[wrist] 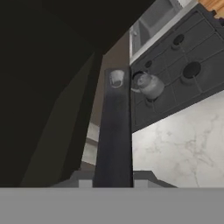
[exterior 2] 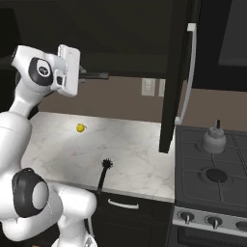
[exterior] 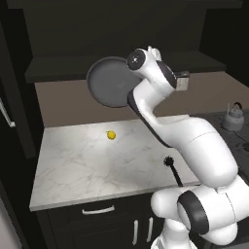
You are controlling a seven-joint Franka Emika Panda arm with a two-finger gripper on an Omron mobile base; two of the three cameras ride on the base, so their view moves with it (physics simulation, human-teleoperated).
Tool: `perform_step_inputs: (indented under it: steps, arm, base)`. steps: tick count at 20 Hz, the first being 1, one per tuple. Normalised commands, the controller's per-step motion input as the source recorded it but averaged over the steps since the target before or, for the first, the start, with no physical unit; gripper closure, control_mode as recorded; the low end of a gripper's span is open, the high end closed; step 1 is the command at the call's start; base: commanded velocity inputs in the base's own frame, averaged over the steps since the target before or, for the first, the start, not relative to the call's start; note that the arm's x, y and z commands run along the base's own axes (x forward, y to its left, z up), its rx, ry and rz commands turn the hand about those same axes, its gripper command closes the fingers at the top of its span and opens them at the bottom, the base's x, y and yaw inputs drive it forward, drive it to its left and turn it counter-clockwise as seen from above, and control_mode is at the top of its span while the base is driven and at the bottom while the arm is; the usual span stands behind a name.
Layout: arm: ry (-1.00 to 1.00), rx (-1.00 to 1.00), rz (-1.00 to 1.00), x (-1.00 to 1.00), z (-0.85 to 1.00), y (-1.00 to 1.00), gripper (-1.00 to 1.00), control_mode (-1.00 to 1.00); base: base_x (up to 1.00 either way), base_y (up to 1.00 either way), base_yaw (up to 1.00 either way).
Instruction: Pick the pan from the cabinet and place it on the stove. Then turn on the stove burner for the pan.
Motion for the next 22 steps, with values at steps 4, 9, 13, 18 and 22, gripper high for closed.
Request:
perform_step_inputs:
  steps: [4,9,13,18,22]
  arm:
    - [0.00,0.00,0.00,-0.20,0.00,0.06,1.00,-1.00]
    - [0.00,0.00,-0.01,-0.22,-0.07,0.05,1.00,-1.00]
    - [0.00,0.01,-0.03,-0.29,-0.24,0.01,1.00,-1.00]
    - [0.00,0.03,-0.06,-0.14,-0.24,-0.03,1.00,-1.00]
    - [0.00,0.01,-0.06,-0.05,-0.15,0.00,1.00,-1.00]
  base:
    - [0.00,0.00,0.00]
    - [0.00,0.00,0.00]
    - [0.00,0.00,0.00]
    - [0.00,0.00,0.00]
    - [0.00,0.00,0.00]
